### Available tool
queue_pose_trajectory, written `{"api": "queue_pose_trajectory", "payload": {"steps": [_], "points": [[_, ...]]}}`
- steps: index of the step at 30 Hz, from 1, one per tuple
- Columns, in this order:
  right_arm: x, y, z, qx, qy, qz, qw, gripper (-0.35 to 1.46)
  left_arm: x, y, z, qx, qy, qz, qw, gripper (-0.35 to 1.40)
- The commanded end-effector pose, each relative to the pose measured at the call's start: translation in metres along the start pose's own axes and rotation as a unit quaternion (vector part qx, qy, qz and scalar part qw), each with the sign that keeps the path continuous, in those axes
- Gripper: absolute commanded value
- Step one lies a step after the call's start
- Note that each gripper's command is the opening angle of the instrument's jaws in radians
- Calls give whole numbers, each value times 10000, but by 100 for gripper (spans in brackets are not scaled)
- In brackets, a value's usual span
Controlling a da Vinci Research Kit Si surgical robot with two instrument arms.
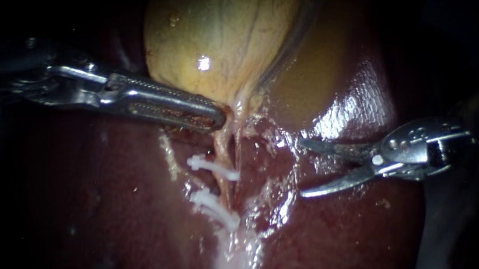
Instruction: Go to the cutting position left tube
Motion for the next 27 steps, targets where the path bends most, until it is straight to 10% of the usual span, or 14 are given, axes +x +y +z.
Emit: {"api": "queue_pose_trajectory", "payload": {"steps": [1, 15, 27], "points": [[0, 0, 0, -3, 0, 2, 10000, 144, 1, 0, -1, -7, -1, -1, 10000, -35], [2, 0, 2, 81, 15, -26, 10000, 144, 19, 27, -57, -3, 68, -104, 9999, -35], [0, -9, 22, 241, 43, 100, 9997, 142, 22, 33, -63, 2, 103, -34, 9999, -35]]}}
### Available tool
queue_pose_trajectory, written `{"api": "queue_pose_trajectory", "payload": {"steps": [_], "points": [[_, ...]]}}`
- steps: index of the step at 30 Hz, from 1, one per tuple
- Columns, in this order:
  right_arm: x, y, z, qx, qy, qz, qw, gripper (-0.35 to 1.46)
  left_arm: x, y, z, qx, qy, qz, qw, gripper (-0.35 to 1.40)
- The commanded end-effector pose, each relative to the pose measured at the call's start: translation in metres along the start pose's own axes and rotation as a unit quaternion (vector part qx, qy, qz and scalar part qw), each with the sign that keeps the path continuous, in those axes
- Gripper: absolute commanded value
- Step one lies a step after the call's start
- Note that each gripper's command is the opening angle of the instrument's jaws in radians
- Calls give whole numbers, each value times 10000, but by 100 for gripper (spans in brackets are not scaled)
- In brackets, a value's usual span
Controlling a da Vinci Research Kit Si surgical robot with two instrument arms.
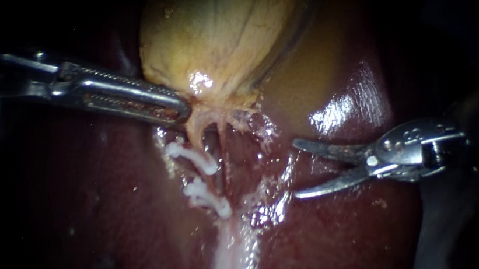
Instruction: Go to the cutting position left tube
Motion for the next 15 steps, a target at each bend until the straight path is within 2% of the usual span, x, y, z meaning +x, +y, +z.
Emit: {"api": "queue_pose_trajectory", "payload": {"steps": [1, 10, 15], "points": [[-1, -1, 4, 29, -2, 23, 10000, 142, -1, -1, 1, 4, 1, 6, 10000, -35], [-15, -14, 63, 231, -36, 151, 9996, 142, -1, -1, 3, 9, 2, 6, 10000, -35], [-16, -14, 82, 268, -53, 185, 9995, 142, -2, -1, 4, 15, 5, 7, 10000, -35]]}}
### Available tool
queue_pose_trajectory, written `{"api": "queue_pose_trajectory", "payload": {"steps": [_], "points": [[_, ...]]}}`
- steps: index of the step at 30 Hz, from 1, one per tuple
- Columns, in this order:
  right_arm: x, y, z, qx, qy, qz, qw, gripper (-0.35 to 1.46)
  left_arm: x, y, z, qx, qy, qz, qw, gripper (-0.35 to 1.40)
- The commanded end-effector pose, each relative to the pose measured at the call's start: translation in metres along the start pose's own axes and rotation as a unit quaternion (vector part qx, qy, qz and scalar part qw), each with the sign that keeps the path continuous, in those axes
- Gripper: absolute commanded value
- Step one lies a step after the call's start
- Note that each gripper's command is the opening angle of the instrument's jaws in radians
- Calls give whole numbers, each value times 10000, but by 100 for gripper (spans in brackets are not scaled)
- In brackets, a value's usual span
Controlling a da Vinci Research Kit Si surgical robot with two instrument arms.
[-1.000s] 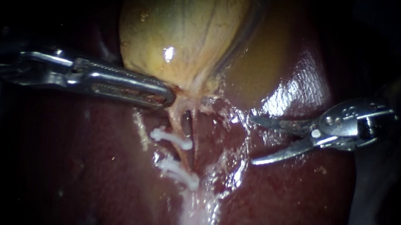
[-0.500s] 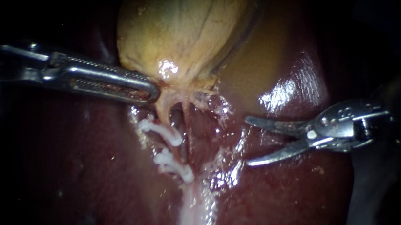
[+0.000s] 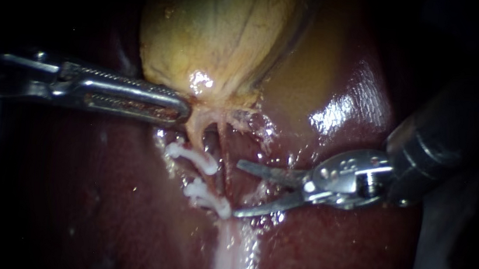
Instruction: Go to the cutting position left tube
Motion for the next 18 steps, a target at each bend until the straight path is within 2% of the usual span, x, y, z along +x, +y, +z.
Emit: {"api": "queue_pose_trajectory", "payload": {"steps": [1, 9, 18], "points": [[0, 1, 2, 18, -2, 1, 10000, 142, 0, 0, 0, 2, 0, 0, 10000, -35], [-4, 11, 17, 9, -78, 90, 9999, 142, 0, 2, 2, 10, 3, -1, 10000, -35], [-8, 13, 39, 121, -125, 160, 9997, 142, 0, 3, 3, 17, 6, -3, 10000, -35]]}}
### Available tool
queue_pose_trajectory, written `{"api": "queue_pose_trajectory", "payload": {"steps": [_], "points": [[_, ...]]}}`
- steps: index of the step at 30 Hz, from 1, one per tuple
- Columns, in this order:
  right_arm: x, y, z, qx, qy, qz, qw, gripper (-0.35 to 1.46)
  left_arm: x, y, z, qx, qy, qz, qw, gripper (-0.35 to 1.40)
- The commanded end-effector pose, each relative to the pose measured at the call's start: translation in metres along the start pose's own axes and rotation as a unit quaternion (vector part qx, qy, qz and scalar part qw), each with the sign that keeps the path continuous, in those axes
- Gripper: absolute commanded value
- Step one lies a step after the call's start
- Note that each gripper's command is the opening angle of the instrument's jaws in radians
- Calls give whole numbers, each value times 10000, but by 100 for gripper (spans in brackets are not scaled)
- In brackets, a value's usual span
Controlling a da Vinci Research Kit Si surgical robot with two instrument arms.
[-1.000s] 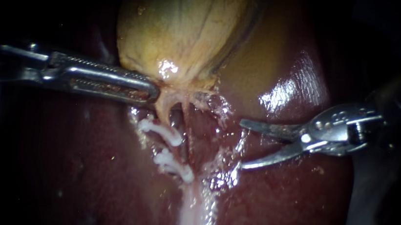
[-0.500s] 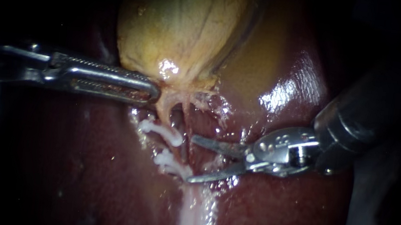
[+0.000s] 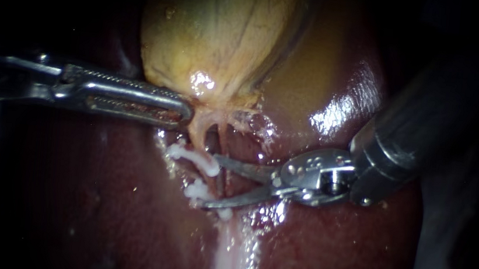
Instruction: Go to the cutting position left tube
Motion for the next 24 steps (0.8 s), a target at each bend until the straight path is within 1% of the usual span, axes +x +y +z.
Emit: {"api": "queue_pose_trajectory", "payload": {"steps": [1, 8, 12, 14, 17, 22, 24], "points": [[0, 0, 2, 17, -1, 15, 10000, 142, 0, 0, 0, 3, 1, -1, 10000, -35], [-3, 3, 24, 173, -32, 144, 9997, 140, 0, 2, 3, 14, 5, -3, 10000, -35], [-2, 3, 29, 309, -59, 243, 9992, 140, 1, 3, 4, 32, 11, -5, 10000, -35], [-2, 4, 30, 383, -52, 292, 9988, 137, 1, 3, 4, 34, 12, -6, 10000, -35], [-1, 5, 32, 443, -15, 339, 9984, 135, 1, 4, 6, 39, 14, -7, 10000, -35], [2, 7, 37, 587, 142, 422, 9973, 135, 2, 4, 9, 34, 12, -7, 10000, -35], [3, 8, 40, 657, 145, 435, 9968, 132, 2, 4, 10, 35, 12, -7, 10000, -35]]}}
